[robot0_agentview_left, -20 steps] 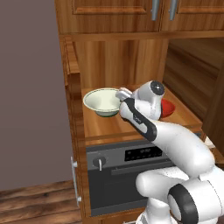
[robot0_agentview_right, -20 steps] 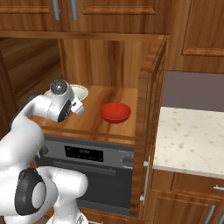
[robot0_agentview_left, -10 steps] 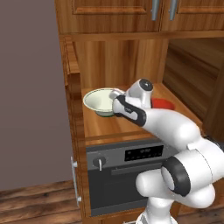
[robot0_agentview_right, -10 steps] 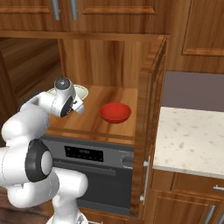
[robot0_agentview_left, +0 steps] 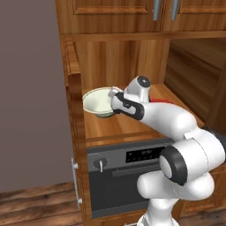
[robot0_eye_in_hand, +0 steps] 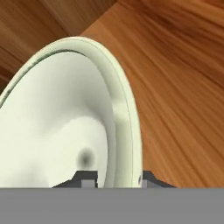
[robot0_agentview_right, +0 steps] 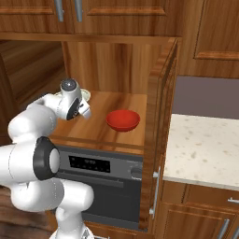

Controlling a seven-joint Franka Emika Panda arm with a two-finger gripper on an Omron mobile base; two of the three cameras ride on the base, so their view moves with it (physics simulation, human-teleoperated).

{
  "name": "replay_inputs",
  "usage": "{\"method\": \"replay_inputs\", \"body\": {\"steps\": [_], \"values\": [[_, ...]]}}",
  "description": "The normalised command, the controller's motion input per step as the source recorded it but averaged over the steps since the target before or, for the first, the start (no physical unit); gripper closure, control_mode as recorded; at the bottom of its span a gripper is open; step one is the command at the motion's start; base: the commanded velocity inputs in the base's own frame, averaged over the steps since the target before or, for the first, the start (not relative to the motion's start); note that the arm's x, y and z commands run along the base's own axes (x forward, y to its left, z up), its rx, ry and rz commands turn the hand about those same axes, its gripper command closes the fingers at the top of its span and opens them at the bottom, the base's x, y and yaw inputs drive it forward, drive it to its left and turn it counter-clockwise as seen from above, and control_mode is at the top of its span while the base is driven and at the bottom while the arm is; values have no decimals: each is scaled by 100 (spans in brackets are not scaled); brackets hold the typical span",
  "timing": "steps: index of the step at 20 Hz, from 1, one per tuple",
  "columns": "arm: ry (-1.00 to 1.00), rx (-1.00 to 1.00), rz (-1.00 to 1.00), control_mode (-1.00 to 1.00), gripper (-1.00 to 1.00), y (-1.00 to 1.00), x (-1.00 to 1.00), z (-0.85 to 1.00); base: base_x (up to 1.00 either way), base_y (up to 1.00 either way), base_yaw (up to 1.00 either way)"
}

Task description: Take the smaller bowl and place it next to the appetizer plate on the dining counter , and place the larger bowl next to the plate with cooked food.

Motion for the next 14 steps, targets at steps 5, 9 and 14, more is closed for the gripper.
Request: {"method": "replay_inputs", "body": {"steps": [5, 9, 14], "values": [[-12, 0, 0, -100, 100, 0, -53, 4, 0, 0, 0], [-21, 0, 0, -100, 100, -18, -100, 48, 0, 0, 0], [-18, 0, 0, -100, 100, -27, -100, 80, 0, 0, 0]]}}
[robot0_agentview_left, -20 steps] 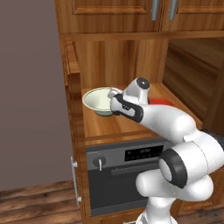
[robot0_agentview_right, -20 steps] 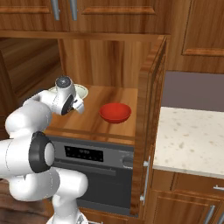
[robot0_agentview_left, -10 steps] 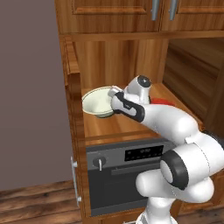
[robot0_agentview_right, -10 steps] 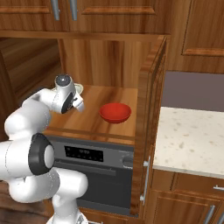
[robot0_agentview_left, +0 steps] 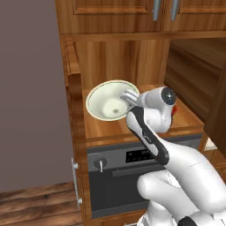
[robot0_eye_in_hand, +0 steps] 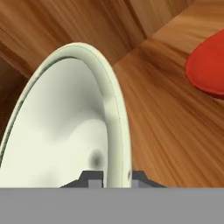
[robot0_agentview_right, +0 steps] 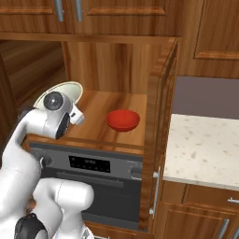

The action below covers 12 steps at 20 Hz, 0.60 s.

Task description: Take the smaller bowl and place it next to the appetizer plate on the dining counter , and place the larger bowl next to the plate with cooked food.

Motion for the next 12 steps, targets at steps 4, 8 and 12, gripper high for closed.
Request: {"method": "replay_inputs", "body": {"steps": [4, 8, 12], "values": [[-4, 2, 0, -100, 100, -31, -98, 99, 0, 0, 0], [5, 2, 0, -100, 100, -32, -99, 83, 0, 0, 0], [22, 0, 0, -100, 100, -16, -84, 42, 0, 0, 0]]}}
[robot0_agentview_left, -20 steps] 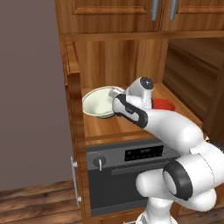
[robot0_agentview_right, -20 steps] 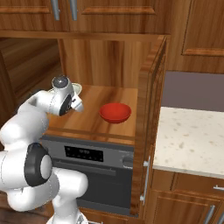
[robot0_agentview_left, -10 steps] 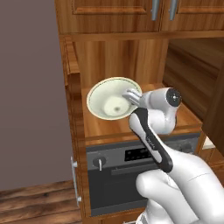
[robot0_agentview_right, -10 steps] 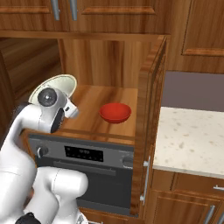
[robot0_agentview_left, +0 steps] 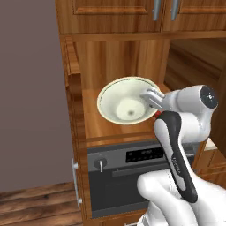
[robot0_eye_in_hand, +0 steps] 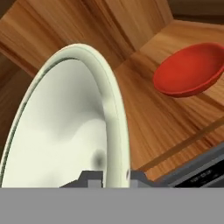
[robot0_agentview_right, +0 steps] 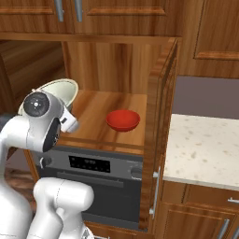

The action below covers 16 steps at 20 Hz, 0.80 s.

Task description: Take the smaller bowl and place it next to the appetizer plate on the dining counter , and place the larger bowl next to the plate with cooked food.

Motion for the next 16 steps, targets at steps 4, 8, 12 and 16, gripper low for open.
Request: {"method": "replay_inputs", "body": {"steps": [4, 8, 12, 16], "values": [[23, 0, 0, -100, 100, -17, -73, 24, 0, 0, 0], [17, 0, 0, -100, 100, -22, -87, 9, 0, 0, 0], [4, 0, 0, 100, 100, -3, -25, 0, -75, -1, 0], [0, 0, 0, 100, 100, 0, 0, 0, -100, 0, 0]]}}
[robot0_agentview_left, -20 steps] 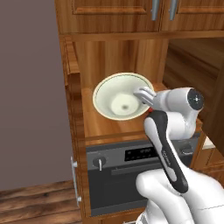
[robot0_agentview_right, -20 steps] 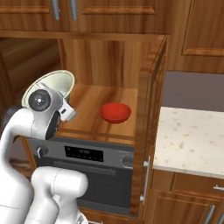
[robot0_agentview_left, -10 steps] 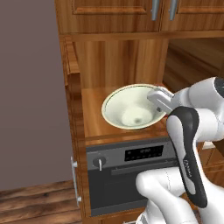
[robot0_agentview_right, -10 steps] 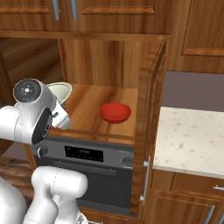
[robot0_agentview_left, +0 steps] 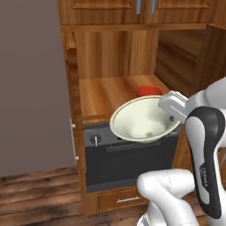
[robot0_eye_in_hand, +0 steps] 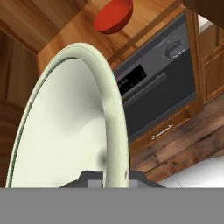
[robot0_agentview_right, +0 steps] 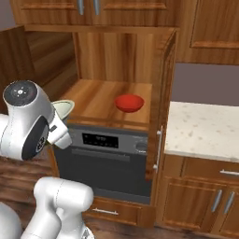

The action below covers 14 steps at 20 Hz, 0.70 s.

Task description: Take the smaller bowl and place it next to the appetizer plate on the dining counter , and place the larger bowl next to the plate with cooked food.

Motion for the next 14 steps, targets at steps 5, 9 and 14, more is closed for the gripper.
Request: {"method": "replay_inputs", "body": {"steps": [5, 9, 14], "values": [[0, 0, 0, 100, 100, 0, 0, 0, -100, 0, 0], [0, 0, 0, 100, 100, 0, 0, 0, -96, 0, -3], [0, 0, 0, 100, 100, 0, 0, 0, -93, 0, -20]]}}
